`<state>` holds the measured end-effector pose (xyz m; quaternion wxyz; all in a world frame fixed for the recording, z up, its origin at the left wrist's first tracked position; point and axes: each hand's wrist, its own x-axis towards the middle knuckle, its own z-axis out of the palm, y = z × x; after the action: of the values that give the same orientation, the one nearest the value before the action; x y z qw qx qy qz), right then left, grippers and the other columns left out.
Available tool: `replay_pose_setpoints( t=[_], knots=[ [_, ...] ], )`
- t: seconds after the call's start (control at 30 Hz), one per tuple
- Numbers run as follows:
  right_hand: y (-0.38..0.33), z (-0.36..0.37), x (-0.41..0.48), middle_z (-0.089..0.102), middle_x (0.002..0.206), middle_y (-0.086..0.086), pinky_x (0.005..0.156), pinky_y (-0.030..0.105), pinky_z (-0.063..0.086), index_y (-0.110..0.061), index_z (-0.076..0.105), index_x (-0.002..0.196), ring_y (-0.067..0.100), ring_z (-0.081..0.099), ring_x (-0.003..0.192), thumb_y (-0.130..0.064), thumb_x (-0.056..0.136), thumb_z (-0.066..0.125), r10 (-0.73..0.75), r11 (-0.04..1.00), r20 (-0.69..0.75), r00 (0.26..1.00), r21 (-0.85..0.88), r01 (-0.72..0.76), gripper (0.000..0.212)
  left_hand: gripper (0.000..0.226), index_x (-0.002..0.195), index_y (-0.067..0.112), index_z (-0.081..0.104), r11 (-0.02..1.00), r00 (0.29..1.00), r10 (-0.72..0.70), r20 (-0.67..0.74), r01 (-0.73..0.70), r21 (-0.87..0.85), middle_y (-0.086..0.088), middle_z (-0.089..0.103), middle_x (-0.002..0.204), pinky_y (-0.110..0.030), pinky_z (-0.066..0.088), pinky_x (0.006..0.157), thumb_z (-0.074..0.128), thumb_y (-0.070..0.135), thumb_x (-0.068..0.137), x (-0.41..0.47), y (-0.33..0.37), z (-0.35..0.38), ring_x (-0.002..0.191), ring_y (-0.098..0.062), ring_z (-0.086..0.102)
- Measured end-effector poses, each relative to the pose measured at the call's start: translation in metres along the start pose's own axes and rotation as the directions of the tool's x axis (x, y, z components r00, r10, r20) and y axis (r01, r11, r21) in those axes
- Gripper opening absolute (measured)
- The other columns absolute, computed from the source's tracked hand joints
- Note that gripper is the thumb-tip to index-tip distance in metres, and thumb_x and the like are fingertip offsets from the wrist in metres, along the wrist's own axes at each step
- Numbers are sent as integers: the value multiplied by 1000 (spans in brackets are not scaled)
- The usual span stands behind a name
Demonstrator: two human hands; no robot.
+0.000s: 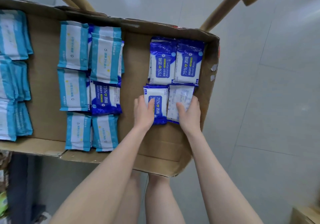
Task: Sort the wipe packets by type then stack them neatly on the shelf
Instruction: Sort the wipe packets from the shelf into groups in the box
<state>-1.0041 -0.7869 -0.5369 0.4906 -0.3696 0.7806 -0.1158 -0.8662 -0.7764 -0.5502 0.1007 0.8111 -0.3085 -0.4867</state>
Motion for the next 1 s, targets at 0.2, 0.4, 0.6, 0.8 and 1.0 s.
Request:
replay_pose_setpoints(
  t=[0.2,0.4,0.6,0.8,1.0],
  knots=[
    [1,14,-12,25,148,11,100,33,39,-10,10,150,21,32,132,-22,95,55,-126,959,-79,989,-264,101,72,40,128,9,45,986,998,44,-47,-36,163,-10,46,127,-32,41,93,54,29,95,2,-1,-7,116,-22,50],
    [1,11,-21,16,156,14,109,35,30,-4,6,150,26,24,139,-26,95,54,-177,852,-47,983,-508,129,76,39,129,14,45,948,982,133,138,-166,271,-5,55,124,-33,44,91,57,22,92,-1,-1,-28,113,-22,54],
    [-16,0,-39,18,155,11,105,35,33,-11,33,141,26,28,135,-27,96,52,-209,771,36,977,-609,188,51,40,133,16,48,878,951,205,232,-283,386,-3,58,128,-41,48,94,51,29,95,-14,2,-61,116,-21,55],
    [-64,8,-62,37,148,7,104,37,39,-10,48,131,22,36,131,-24,97,51,-337,798,98,936,-497,339,37,40,136,15,46,842,929,353,111,-367,395,-4,51,135,-41,40,101,47,27,97,-35,8,-119,122,-22,48],
    [-122,52,-93,52,133,10,98,36,38,-4,56,123,27,44,120,-17,96,51,-494,758,98,864,-439,483,30,32,126,10,55,864,900,431,-56,-395,312,-6,58,124,-41,41,98,51,22,96,-36,-10,-199,115,-24,53]
  ],
)
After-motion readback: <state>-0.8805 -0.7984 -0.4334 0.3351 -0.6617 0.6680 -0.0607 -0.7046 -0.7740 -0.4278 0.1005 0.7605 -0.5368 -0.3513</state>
